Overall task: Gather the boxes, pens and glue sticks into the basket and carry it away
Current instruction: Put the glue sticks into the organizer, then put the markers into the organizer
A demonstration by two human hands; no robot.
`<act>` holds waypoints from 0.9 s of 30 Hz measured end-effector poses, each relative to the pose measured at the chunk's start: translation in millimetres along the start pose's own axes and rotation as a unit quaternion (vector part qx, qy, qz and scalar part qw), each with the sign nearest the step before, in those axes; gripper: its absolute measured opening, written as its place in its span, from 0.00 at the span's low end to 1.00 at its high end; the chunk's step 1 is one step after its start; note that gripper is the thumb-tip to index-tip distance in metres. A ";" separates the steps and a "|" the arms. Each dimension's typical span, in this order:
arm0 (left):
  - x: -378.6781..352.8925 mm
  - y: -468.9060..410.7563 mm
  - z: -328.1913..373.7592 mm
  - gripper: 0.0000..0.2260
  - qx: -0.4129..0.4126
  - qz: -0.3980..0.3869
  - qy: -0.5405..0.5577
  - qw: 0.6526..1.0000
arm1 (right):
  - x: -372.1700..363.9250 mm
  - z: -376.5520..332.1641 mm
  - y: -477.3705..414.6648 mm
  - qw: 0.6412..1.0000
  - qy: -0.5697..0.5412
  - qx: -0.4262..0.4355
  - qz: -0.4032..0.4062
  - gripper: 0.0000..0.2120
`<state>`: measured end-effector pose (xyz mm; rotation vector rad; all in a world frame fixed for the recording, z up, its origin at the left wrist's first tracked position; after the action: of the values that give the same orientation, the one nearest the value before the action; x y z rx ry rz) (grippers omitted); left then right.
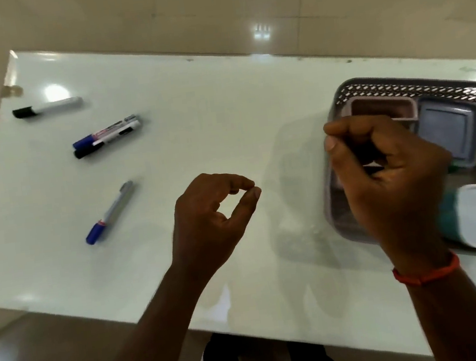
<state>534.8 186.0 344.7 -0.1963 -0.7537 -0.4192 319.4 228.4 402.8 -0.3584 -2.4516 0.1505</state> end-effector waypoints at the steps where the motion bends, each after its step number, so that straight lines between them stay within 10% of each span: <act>1: 8.8 3.1 -7.0 0.04 0.006 0.004 0.001 1.000 | -9.8 -6.8 -1.6 1.000 -0.003 0.002 -0.009 0.04; 17: 112.8 63.4 -158.7 0.11 0.157 -0.035 0.001 0.987 | -202.2 -84.1 -43.0 0.978 0.009 0.034 -0.206 0.05; 27: 128.6 87.6 -236.4 0.22 0.252 -0.130 -0.039 0.958 | -349.0 -105.5 -87.5 0.900 0.187 0.043 -0.390 0.17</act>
<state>803.5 151.0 263.1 0.3711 -0.9444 -0.4566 628.6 44.6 296.9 0.5939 -2.0160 -0.1448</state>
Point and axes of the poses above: each hand's wrist, its own y-axis away from the middle knuckle, its own x-axis out of the back of the hand, z = x × y, the point moved 7 cm from there along -y, towards the middle knuckle, and after that the axes turned 13 degrees about -z, right-handed, at the moved point
